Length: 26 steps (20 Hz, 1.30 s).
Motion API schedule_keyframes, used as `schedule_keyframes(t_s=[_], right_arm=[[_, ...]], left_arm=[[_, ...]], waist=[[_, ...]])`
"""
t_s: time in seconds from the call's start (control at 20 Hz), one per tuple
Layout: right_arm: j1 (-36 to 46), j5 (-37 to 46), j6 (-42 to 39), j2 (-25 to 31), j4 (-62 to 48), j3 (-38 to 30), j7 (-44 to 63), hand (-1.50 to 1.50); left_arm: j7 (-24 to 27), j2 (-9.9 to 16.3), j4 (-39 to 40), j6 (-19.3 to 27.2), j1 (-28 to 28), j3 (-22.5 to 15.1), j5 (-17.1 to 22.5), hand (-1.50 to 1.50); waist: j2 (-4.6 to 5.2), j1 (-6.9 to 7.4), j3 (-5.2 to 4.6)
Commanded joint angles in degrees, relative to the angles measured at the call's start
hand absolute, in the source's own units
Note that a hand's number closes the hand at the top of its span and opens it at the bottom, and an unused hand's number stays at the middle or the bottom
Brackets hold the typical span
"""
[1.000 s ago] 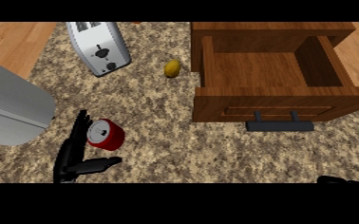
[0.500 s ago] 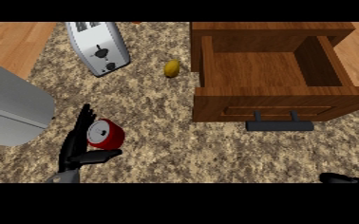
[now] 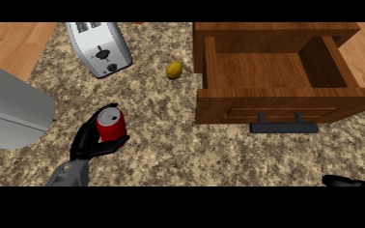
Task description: Pick up the can, place it into the drawer and close the drawer
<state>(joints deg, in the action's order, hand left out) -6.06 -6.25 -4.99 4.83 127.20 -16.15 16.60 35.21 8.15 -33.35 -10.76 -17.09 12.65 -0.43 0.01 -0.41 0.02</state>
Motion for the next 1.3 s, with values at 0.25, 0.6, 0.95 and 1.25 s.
schedule_keyframes(t_s=[0.25, 0.6, 0.95, 1.25], right_arm=[[-0.1, 0.8, 0.9, 0.1, 4.9, 0.0, 4.1, -1.5], [-1.3, 0.2, -1.8, -0.5, -0.4, -0.9, -3.4, -1.5], [1.7, 2.5, -0.1, 0.3, -2.2, -1.4, -2.6, -1.5], [2.5, 3.8, 1.5, 0.2, 1.4, -0.5, 0.6, -1.5]], left_arm=[[5.0, -0.7, 5.5, -3.1, -4.4, -1.2, 0.0, 1.5], [4.1, -5.2, 12.9, 9.4, -14.7, 3.2, 2.1, 1.5], [-1.1, -6.9, 7.4, 9.2, -19.5, 3.2, 5.3, 1.5], [-8.7, -8.1, 0.7, 13.1, -21.8, -3.6, 6.7, 1.5]], waist=[[0.04, -0.03, -0.06], [0.31, -0.78, -0.09], [0.0, 0.13, -0.02], [-0.24, 0.36, 0.0]])
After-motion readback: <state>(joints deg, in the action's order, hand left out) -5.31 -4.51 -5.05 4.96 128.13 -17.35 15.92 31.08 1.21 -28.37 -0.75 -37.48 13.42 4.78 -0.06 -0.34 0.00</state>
